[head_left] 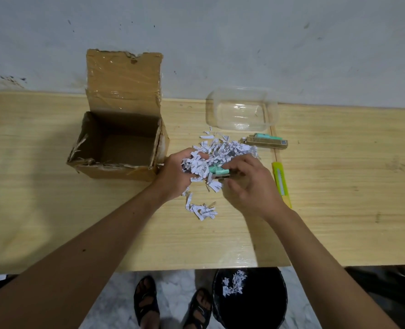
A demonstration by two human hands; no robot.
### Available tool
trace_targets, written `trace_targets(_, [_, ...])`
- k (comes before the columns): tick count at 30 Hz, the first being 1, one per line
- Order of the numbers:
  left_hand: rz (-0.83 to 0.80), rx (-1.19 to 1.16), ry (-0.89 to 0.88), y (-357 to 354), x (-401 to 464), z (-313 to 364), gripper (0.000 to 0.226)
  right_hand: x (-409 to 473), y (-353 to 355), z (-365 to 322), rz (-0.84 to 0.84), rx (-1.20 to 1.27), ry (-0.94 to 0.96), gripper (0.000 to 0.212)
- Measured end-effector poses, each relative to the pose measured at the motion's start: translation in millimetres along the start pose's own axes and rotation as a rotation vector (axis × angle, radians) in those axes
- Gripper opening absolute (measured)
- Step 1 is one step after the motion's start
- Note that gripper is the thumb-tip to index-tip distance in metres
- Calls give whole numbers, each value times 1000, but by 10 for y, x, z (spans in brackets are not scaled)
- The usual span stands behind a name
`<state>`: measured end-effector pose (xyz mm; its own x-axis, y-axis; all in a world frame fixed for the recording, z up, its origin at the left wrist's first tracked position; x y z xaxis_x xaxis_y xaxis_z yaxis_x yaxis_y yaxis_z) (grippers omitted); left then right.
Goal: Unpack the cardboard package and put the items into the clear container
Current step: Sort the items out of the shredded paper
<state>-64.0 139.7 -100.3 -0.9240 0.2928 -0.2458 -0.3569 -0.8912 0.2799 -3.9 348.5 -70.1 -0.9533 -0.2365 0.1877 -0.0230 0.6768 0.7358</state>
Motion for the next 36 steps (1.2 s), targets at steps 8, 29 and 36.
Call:
trace_targets(8, [-21, 8, -69, 22, 2, 23, 52, 171, -60, 74, -207, 4, -73, 50])
trace_targets(29, [0, -122, 55, -2, 37, 7, 46, -264, 328, -25, -98, 63, 40, 50])
trace_targets(36, [26, -46, 52, 1, 26, 28, 36, -268, 780, 63, 65, 72, 38, 45])
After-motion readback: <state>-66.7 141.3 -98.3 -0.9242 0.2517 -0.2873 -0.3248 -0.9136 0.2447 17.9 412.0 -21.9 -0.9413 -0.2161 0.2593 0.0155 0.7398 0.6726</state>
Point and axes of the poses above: each hand's wrist, its own x-axis towards the middle knuckle, its own y-axis out of the back of the hand, z = x × y, the point moved 4 cm from there along x, towards the middle knuckle, and after that the axes turned 10 degrees about y, right-handed, at the moved point
